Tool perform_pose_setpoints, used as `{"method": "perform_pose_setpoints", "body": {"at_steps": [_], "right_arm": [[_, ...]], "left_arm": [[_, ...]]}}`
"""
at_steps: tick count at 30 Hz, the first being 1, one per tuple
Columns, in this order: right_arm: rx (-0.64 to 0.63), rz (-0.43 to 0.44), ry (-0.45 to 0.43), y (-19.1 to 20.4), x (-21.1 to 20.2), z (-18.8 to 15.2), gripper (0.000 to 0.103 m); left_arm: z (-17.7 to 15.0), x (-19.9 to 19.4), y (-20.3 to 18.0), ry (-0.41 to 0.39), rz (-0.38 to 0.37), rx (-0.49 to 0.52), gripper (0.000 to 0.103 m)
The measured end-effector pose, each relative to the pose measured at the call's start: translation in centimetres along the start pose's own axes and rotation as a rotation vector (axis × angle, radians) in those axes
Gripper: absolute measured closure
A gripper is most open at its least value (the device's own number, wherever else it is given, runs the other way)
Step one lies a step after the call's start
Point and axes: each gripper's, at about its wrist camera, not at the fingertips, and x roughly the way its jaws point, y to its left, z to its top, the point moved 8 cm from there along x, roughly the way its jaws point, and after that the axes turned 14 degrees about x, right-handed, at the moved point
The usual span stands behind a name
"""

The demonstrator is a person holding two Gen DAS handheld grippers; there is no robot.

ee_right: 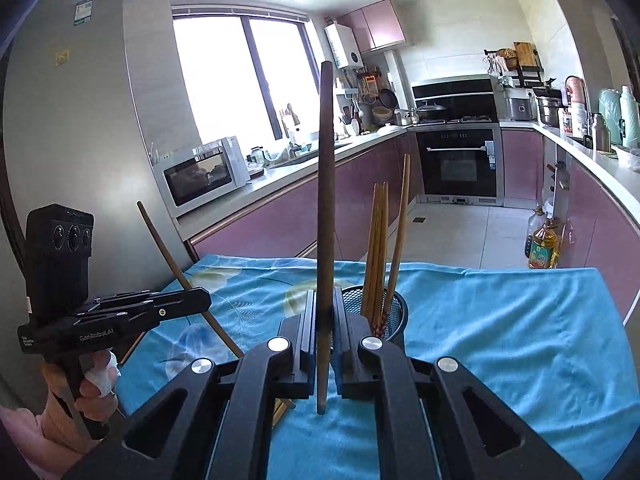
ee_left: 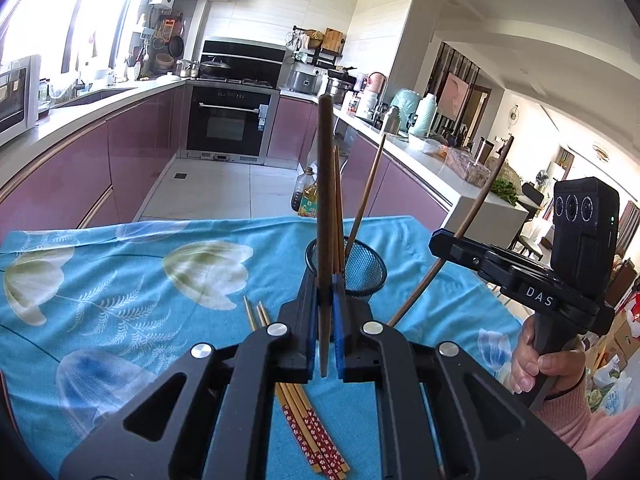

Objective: Organize utensils
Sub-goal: 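Lower the chopstick into the mesh cup with the right tool while the left tool does likewise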

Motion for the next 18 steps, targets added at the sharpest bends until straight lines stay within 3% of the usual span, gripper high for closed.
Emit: {"method": "perform_pose_setpoints", "body": {"at_steps": [18], "right_arm": [[-0.037,0.011,-0.098,0.5,-0.7,5.7,0.097]], "left_arm": [[7.2,-1.0,-0.1,-0.125,0.009,0.031,0.096]]}}
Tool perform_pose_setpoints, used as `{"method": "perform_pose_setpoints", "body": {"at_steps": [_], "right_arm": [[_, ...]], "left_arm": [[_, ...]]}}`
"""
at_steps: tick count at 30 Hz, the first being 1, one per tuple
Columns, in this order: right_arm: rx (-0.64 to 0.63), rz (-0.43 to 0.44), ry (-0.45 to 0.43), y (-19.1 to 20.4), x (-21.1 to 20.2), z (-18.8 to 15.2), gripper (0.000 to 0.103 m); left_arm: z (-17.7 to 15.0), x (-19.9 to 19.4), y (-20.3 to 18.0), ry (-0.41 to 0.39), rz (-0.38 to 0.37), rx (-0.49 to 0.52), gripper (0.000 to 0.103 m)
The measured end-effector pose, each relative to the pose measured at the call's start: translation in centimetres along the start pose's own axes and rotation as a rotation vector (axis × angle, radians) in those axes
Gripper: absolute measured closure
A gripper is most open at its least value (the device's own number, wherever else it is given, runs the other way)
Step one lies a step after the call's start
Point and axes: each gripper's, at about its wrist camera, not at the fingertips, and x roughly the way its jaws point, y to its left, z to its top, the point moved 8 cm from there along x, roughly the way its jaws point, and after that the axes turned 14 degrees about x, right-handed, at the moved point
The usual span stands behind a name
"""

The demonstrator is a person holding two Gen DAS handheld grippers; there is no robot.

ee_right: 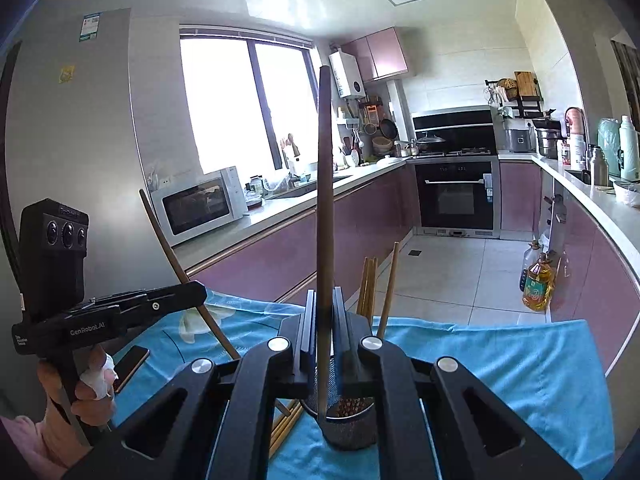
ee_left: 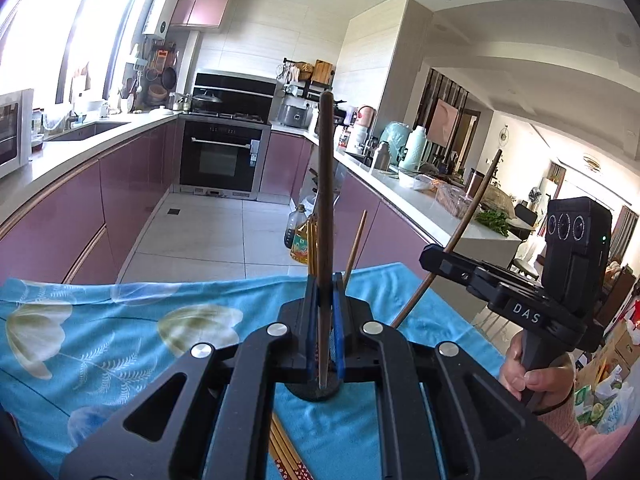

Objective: Organize utensils
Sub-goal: 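Lower the chopstick into the mesh cup with the right tool while the left tool does likewise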

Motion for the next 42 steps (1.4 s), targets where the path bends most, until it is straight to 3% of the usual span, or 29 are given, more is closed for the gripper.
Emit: {"method": "perform_pose_setpoints", "body": {"at_steps": [9,15,32,42], "right_arm": [[0.009,-0.018,-0.007,-0.8,1.5,1.1,0.097],[-0.007,-0.048,0.021,-1.0,2.7,0.2,0.097],[-0.022,-0.107,0.194,-2.7,6.4,-3.4,0.097],[-0.001,-0.141,0.299,-3.6,8.7,-5.0,0.096]], "left_arm": [[2.1,0.8,-1.0,-0.023,0.013,0.034,0.096],[1.9,1.9,-1.9,-0.001,0.029,0.054,0.096],[-2.6,6.2,-2.3,0.173,0.014,0.084,0.096],[-3.4,9.2,-1.7,0.261,-0.002,0.097,0.096]]}}
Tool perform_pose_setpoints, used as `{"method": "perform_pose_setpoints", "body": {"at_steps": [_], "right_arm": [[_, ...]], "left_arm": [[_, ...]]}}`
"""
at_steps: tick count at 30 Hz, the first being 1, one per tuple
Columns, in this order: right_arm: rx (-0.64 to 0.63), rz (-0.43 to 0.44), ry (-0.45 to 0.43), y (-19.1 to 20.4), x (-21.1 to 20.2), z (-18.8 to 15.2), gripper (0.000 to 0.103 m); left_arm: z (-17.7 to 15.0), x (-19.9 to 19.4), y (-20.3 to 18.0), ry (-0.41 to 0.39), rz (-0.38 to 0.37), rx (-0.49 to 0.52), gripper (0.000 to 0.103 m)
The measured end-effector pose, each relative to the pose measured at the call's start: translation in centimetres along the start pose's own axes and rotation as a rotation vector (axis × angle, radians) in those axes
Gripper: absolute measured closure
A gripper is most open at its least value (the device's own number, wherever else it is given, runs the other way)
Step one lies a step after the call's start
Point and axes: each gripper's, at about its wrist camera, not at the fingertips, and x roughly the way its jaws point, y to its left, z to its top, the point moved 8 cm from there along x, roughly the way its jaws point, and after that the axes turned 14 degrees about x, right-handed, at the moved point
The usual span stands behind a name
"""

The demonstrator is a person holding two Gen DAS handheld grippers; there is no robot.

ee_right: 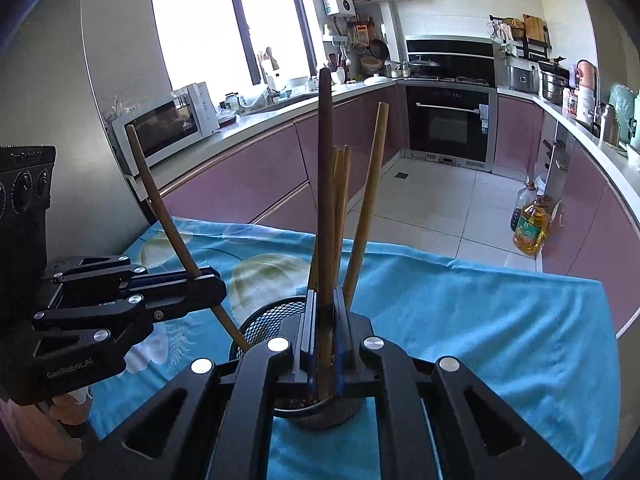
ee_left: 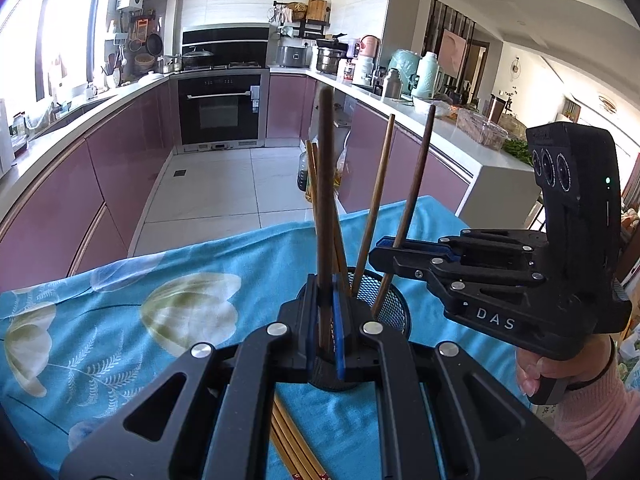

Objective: Organize utensils
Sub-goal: 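Lower the chopstick into the mesh cup with the right tool while the left tool does likewise, then open both tools and withdraw them from the cup back over the pile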

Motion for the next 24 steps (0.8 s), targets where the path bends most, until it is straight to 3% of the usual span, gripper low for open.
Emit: {"method": "perform_pose_setpoints", "body": {"at_steps": [14,16,18,21,24], "right_arm": [[0.047,0.002,-0.014,-0.5,0.2,0.2,0.095],[0.053,0.007,-0.020,-0.6,0.1,0.1,0.090],[0.057,0.007,-0.029,-0.7,-0.1,0.1,0.088],[0.061,0.012,-0.043,-0.7,-0.6,-0.1,0.085],[0.063,0.010,-0.056,-0.9,-0.9,-0.1,0.081]], "left_arm": [[0.0,1.9,0.5,0.014,-0.015,-0.018,0.095],[-0.2,1.9,0.6,0.010,-0.014,-0.026,0.095],[-0.5,1.8,0.8,0.005,-0.008,-0.033,0.091],[-0.9,1.1,1.1,-0.016,0.018,-0.037,0.077],[-1.4,0.4,1.3,-0.030,0.043,-0.035,0.072]]}}
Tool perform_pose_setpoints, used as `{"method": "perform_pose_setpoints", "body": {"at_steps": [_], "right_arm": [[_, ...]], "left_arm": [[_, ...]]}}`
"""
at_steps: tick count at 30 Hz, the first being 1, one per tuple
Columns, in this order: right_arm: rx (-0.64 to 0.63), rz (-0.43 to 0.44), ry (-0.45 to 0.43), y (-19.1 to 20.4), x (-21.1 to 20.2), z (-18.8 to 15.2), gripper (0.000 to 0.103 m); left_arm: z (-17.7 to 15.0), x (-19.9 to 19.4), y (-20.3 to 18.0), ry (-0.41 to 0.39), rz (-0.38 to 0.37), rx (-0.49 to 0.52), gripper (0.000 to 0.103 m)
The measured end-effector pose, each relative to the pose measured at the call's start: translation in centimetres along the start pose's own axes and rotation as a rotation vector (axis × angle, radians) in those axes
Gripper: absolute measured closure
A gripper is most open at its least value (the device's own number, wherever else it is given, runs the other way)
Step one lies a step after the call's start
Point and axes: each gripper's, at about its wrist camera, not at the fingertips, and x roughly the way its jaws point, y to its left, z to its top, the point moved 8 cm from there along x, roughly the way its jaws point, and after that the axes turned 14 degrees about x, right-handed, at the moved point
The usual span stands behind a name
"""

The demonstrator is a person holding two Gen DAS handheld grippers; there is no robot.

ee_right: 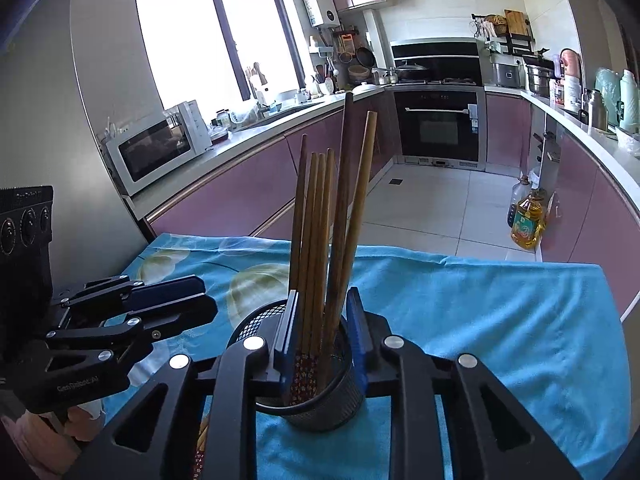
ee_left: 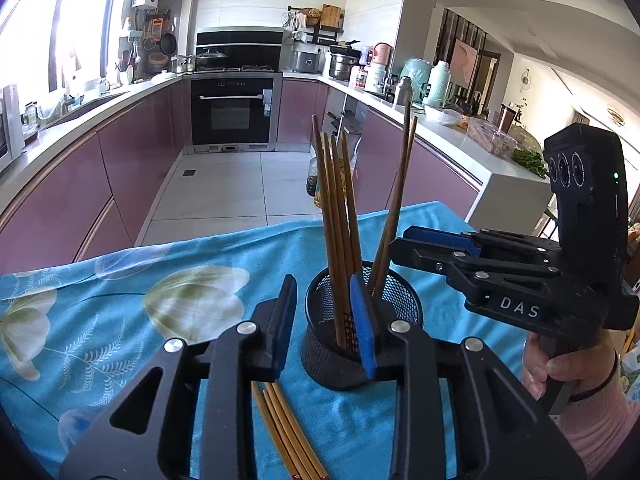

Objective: Organize utensils
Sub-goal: 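Open both tools and withdraw them from the cup back over the pile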

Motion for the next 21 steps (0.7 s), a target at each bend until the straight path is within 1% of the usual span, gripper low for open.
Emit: {"method": "perform_pose_setpoints", "body": {"at_steps": [1,3,5,8,10,11,12,13,14,16,17,19,21], "right_arm": [[0.003,-0.001,-0.003,-0.1,-0.1,-0.1,0.081],[0.007,0.003,-0.006,-0.1,-0.4,-0.2,0.081],[0.009,0.013,-0.011,0.0,-0.7,-0.5,0.079],[0.006,0.036,-0.023,0.3,-1.7,-1.0,0.076],[0.001,0.050,-0.034,0.7,-2.4,-1.3,0.066],[-0.001,0.056,-0.040,0.8,-2.8,-1.5,0.064],[-0.005,0.065,-0.043,0.9,-3.2,-1.7,0.061],[-0.011,0.071,-0.045,1.2,-3.5,-1.9,0.061],[-0.016,0.075,-0.047,1.3,-3.8,-2.1,0.060],[-0.029,0.086,-0.050,1.8,-4.5,-2.7,0.052],[-0.035,0.093,-0.048,2.1,-4.7,-3.1,0.051],[-0.059,0.106,-0.031,2.8,-4.8,-4.3,0.048],[-0.080,0.114,-0.009,3.4,-4.7,-5.6,0.045]], "left_arm": [[-0.1,-0.3,0.0,-0.006,0.011,0.002,0.068],[-0.4,-1.0,0.2,-0.022,0.040,0.009,0.064],[-0.8,-1.7,0.3,-0.033,0.061,0.011,0.062],[-1.5,-2.8,0.6,-0.044,0.092,0.010,0.056],[-2.0,-3.4,0.7,-0.048,0.110,0.008,0.052],[-2.2,-3.7,0.8,-0.049,0.119,0.010,0.052],[-2.4,-4.0,0.8,-0.050,0.129,0.013,0.048],[-2.7,-4.4,0.9,-0.049,0.138,0.013,0.039],[-2.8,-4.7,0.9,-0.052,0.149,0.010,0.036],[-3.3,-5.3,1.0,-0.056,0.164,0.012,0.035],[-3.6,-5.5,1.0,-0.054,0.168,0.011,0.035],[-4.4,-5.9,1.1,-0.053,0.181,0.011,0.029],[-5.2,-6.3,1.3,-0.046,0.191,0.004,0.029]]}}
